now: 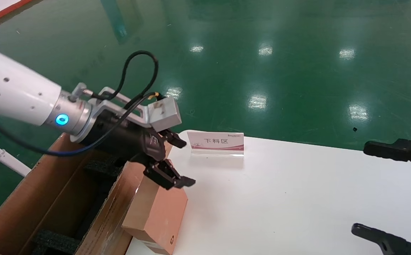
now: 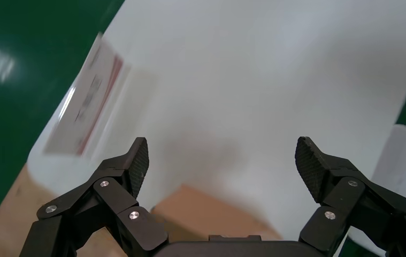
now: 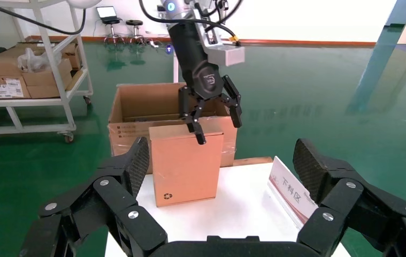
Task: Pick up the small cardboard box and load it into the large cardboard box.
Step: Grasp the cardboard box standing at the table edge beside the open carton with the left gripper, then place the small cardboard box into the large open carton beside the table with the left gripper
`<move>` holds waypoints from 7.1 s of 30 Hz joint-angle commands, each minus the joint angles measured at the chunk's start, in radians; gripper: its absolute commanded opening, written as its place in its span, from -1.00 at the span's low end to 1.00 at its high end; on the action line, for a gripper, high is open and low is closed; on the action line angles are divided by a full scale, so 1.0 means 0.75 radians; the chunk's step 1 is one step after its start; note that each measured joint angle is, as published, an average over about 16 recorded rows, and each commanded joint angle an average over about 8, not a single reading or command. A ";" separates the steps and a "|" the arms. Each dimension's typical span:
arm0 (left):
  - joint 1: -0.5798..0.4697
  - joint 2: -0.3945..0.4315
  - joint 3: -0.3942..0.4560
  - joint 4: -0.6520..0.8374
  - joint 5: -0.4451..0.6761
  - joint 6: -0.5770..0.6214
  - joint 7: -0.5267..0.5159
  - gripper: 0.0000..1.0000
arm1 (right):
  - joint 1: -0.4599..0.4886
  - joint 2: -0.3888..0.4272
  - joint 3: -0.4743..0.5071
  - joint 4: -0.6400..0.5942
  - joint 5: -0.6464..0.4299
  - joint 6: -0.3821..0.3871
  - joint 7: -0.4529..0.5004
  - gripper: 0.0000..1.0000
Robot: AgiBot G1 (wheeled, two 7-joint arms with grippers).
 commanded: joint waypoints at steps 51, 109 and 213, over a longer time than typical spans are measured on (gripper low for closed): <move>-0.718 0.158 1.169 -0.007 -0.126 -0.034 -0.783 1.00 | 0.001 0.002 -0.005 0.000 0.003 0.002 -0.002 1.00; -0.713 0.231 1.389 0.116 -0.173 -0.142 -0.751 1.00 | 0.002 0.003 -0.009 -0.002 0.006 0.004 -0.005 1.00; -1.712 0.156 2.199 0.185 -0.370 0.044 -0.681 -1.00 | 0.003 0.005 -0.014 -0.003 0.010 0.005 -0.008 1.00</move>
